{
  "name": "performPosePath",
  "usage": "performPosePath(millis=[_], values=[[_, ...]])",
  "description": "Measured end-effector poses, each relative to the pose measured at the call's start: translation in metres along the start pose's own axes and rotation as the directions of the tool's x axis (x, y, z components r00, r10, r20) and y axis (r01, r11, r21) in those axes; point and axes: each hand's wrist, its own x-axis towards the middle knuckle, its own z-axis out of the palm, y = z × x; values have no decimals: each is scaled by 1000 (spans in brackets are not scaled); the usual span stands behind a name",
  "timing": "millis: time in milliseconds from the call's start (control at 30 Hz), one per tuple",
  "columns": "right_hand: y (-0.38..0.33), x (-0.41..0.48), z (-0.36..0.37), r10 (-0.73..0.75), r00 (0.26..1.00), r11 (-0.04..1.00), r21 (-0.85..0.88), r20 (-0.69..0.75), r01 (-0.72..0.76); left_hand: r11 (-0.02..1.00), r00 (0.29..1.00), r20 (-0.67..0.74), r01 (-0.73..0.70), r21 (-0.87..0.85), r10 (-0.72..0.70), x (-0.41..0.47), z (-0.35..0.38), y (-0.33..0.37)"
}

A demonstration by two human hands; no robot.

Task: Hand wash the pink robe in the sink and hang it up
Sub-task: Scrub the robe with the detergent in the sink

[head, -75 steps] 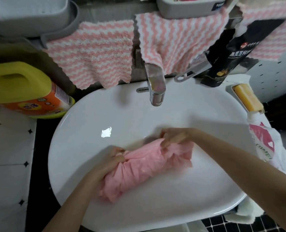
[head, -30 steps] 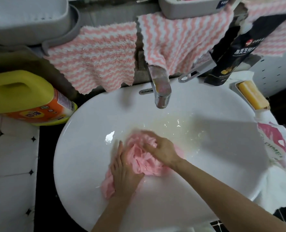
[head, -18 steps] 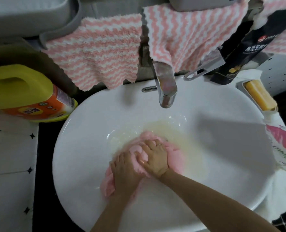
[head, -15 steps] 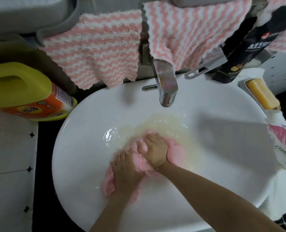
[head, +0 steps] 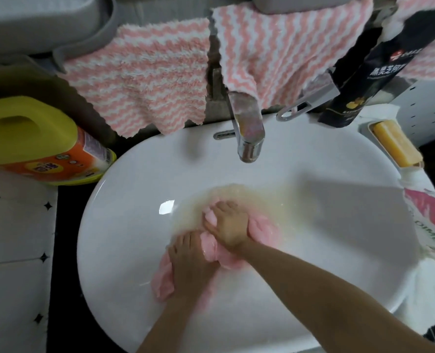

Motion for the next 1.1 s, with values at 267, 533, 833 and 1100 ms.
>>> performPosePath(millis=[267, 533, 833, 1100], values=[[-23, -28, -33, 49, 993, 983, 182, -105, -29, 1000, 1000, -21, -14, 10, 15, 0, 2, 2], [-14, 26, -7, 146, 989, 985, 88, 18, -147, 999, 999, 30, 31, -35, -30, -2, 4, 0], [-1, -33, -6, -165, 985, 984, 53, -44, 167, 997, 997, -41, -72, -12, 72, -1, -4, 6], [17, 39, -43, 290, 916, 852, 361, 278, -380, 993, 981, 195, 16, -115, 6, -2, -20, 2]])
